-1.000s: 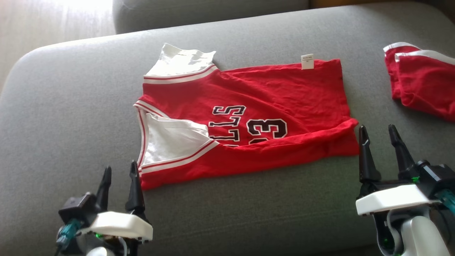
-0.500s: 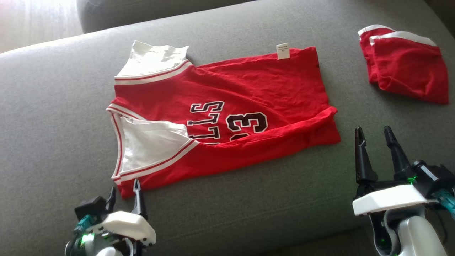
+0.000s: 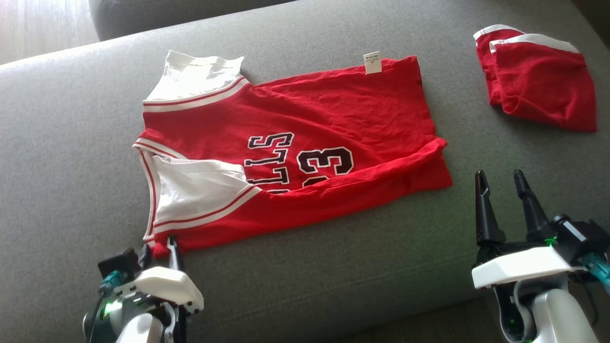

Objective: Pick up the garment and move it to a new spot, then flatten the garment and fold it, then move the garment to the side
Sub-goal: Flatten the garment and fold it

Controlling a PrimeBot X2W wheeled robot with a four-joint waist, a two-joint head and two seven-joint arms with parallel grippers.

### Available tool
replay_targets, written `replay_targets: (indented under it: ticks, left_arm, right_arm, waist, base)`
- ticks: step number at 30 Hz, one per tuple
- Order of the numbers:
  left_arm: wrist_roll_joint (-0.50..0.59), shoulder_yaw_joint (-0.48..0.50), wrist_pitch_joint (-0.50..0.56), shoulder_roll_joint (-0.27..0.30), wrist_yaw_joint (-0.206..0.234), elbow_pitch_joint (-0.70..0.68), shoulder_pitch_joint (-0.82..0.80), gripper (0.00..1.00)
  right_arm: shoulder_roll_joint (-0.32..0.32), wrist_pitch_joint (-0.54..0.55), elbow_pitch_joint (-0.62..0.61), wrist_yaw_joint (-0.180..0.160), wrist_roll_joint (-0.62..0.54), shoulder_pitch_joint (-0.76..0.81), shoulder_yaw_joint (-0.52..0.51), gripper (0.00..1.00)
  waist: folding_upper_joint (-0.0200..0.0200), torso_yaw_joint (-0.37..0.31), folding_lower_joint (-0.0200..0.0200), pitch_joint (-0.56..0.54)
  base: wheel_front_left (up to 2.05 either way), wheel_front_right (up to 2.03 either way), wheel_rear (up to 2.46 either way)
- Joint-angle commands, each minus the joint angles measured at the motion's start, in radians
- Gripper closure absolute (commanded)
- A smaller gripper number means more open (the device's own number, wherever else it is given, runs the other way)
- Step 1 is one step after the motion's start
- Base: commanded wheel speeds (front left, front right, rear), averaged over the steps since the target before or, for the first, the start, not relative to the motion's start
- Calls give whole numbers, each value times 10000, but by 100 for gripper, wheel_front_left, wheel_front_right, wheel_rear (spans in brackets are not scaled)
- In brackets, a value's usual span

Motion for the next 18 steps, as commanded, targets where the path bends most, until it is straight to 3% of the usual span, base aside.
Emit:
replay_targets:
  ticks: [1, 2, 8, 12, 18]
  left_arm:
    - [-123, 201, 47, 40, -61, 90, -256, 90]
    - [-137, 149, 47, 40, -124, 109, -300, 100]
    - [-7, 140, 47, 40, -265, -413, -365, 100]
    - [302, 202, 47, 40, -396, -1383, -164, 100]
    - [432, -51, 47, 40, -529, -1928, 76, 100]
  right_arm:
    - [23, -89, -236, -2, 99, -430, 159, 0]
    - [23, -89, -178, -2, 111, -435, 156, 0]
    - [24, -89, 601, -2, 268, -597, 156, 0]
    - [24, -46, 1997, -2, 932, -1044, 59, 0]
    - [24, 112, 4183, -2, 3009, -1922, -153, 0]
  waist:
    - [-1, 18, 0, 10]
    - [-1, 43, 0, 18]
    - [-1, 351, 0, -43]
    - [-1, 719, 0, -137]
    - [-1, 1107, 0, -171]
  base:
    - [0, 0, 0]
    - [0, 0, 0]
    - [0, 0, 0]
    - [0, 0, 0]
    - [0, 0, 0]
